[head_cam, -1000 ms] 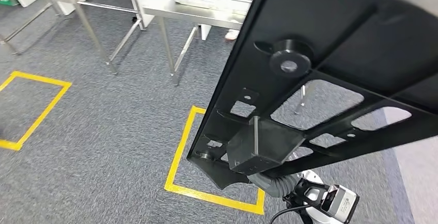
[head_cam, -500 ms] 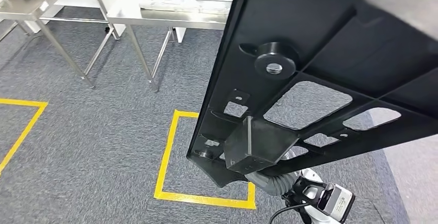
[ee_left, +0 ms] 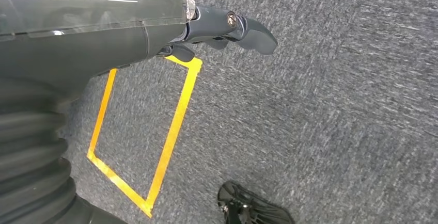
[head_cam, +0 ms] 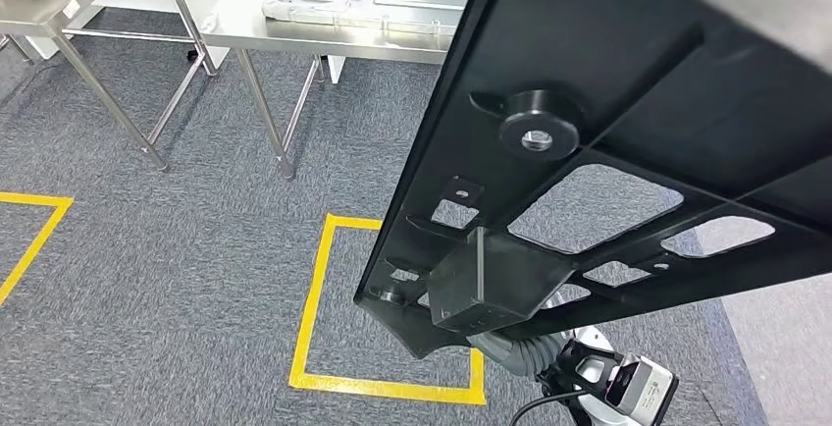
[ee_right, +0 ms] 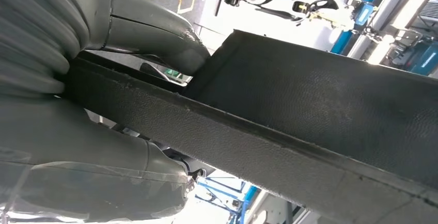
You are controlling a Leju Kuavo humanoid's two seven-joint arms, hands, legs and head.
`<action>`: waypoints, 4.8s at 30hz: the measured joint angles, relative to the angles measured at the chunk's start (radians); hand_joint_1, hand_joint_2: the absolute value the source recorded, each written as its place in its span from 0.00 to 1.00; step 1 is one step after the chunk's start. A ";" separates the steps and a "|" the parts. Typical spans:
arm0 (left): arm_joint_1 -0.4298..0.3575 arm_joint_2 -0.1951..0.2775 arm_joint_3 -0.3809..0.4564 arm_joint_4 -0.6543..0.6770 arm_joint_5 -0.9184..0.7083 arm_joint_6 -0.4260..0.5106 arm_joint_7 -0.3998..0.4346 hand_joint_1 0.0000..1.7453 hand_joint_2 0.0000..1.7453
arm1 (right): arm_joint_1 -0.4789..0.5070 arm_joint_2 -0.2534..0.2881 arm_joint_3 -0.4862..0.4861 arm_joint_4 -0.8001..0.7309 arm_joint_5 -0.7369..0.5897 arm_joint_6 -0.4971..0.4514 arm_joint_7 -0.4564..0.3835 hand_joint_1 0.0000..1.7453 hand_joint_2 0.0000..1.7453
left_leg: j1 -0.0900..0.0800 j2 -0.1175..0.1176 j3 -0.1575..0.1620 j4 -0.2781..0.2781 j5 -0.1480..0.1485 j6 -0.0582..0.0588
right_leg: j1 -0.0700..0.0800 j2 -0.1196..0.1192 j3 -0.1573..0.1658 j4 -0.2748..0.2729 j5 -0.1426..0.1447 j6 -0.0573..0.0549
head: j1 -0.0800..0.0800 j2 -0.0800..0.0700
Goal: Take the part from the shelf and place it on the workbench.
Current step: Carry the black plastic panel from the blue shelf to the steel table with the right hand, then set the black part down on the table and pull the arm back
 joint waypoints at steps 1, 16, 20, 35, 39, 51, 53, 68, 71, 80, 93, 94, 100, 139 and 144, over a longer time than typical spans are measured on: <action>0.000 0.000 0.000 0.000 -0.002 0.000 0.000 0.00 1.00 | 0.001 0.000 0.000 0.000 0.000 0.000 -0.001 0.97 1.00 | 0.000 0.000 0.010 0.000 -0.008 -0.002 | 0.000 -0.001 0.013 -0.047 0.040 -0.002 | 0.000 0.000; -0.001 0.002 0.015 -0.001 -0.015 -0.006 -0.009 0.00 1.00 | 0.014 -0.006 -0.003 -0.005 0.000 -0.004 -0.014 0.97 1.00 | 0.002 0.000 -0.151 0.259 -0.117 -0.058 | 0.006 0.004 0.189 -0.268 0.058 -0.064 | 0.000 0.000; 0.002 0.004 0.023 -0.001 -0.015 -0.007 -0.011 0.00 1.00 | 0.016 -0.007 -0.003 -0.006 0.001 -0.005 -0.015 0.97 1.00 | -0.004 -0.001 -0.121 0.057 0.056 -0.038 | 0.009 0.007 0.226 -0.264 0.025 -0.050 | 0.000 0.000; -0.002 0.004 0.025 -0.002 -0.036 -0.018 -0.020 0.00 1.00 | 0.034 -0.010 -0.020 -0.021 0.007 -0.009 -0.030 0.97 1.00 | -0.001 -0.006 -0.025 0.022 0.000 -0.017 | 0.001 -0.004 0.125 -0.236 0.102 -0.016 | 0.000 0.000; -0.007 0.004 0.025 -0.002 -0.040 -0.017 -0.022 0.00 1.00 | 0.039 -0.010 -0.022 -0.026 0.011 -0.011 -0.032 0.97 1.00 | -0.002 -0.004 -0.010 0.017 -0.019 -0.039 | 0.002 0.000 0.145 -0.263 0.085 -0.041 | 0.000 0.000; -0.004 0.006 0.027 -0.003 -0.040 -0.016 -0.026 0.00 1.00 | 0.048 -0.010 -0.023 -0.031 0.012 -0.006 -0.033 0.97 1.00 | -0.011 -0.005 -0.112 0.051 0.070 -0.024 | 0.005 0.003 0.254 -0.278 0.002 -0.042 | 0.000 0.000; -0.004 0.007 0.030 -0.003 -0.040 -0.016 -0.027 0.00 1.00 | 0.047 -0.011 -0.024 -0.031 0.011 -0.004 -0.034 0.97 1.00 | -0.013 -0.006 -0.102 0.035 0.060 -0.014 | 0.006 0.003 0.259 -0.278 0.005 -0.030 | 0.000 0.000; -0.006 0.004 0.047 -0.003 -0.060 -0.022 -0.030 0.00 1.00 | 0.030 -0.011 -0.039 -0.037 -0.024 0.010 -0.029 0.97 1.00 | -0.009 0.007 0.031 0.012 -0.025 -0.027 | 0.006 -0.031 0.120 -0.258 0.092 -0.037 | 0.000 0.000; -0.012 0.003 0.049 -0.003 -0.061 -0.022 -0.029 0.00 1.00 | 0.023 -0.010 -0.041 -0.036 -0.024 0.011 -0.030 0.97 1.00 | -0.004 0.005 0.021 0.076 -0.042 -0.039 | 0.002 -0.016 0.149 -0.268 0.099 -0.055 | 0.000 0.000; -0.010 0.000 0.052 -0.003 -0.066 -0.015 -0.027 0.00 1.00 | 0.020 -0.009 -0.041 -0.024 -0.026 0.009 -0.035 0.97 1.00 | 0.002 -0.021 -0.101 0.079 0.023 -0.044 | 0.002 0.037 0.208 -0.269 0.049 -0.049 | 0.000 0.000; -0.011 0.000 0.072 -0.004 -0.081 -0.016 -0.031 0.00 1.00 | 0.016 -0.009 -0.049 -0.022 -0.021 0.000 -0.039 0.97 1.00 | -0.002 -0.014 -0.015 0.015 0.008 0.004 | -0.001 0.000 0.052 -0.075 0.023 -0.001 | 0.000 0.000; -0.011 -0.001 0.074 -0.004 -0.082 -0.015 -0.031 0.00 1.00 | 0.015 -0.008 -0.049 -0.022 -0.021 0.000 -0.040 0.97 1.00 | -0.001 -0.014 -0.005 0.014 0.000 0.002 | 0.001 -0.003 0.077 -0.145 0.069 -0.005 | 0.000 0.000; -0.015 -0.005 0.076 -0.004 -0.082 -0.014 -0.030 0.00 1.00 | 0.004 -0.002 -0.050 -0.020 -0.020 0.004 -0.040 0.97 1.00 | -0.004 -0.009 0.031 0.029 -0.024 -0.033 | 0.008 -0.006 0.137 -0.271 0.102 -0.043 | 0.000 0.000; -0.009 -0.014 0.124 -0.004 -0.084 -0.010 -0.036 0.00 1.00 | -0.023 0.039 -0.048 -0.009 -0.024 0.014 -0.041 0.97 1.00 | 0.002 -0.015 -0.159 0.219 -0.081 -0.054 | 0.004 0.017 0.212 -0.265 0.041 -0.057 | 0.000 0.000; -0.004 -0.012 0.129 -0.004 -0.092 -0.012 -0.042 0.00 1.00 | -0.023 0.046 -0.049 -0.011 -0.019 0.014 -0.041 0.97 1.00 | -0.007 -0.027 -0.132 0.043 0.083 -0.030 | 0.005 0.035 0.252 -0.264 0.006 -0.033 | 0.000 0.000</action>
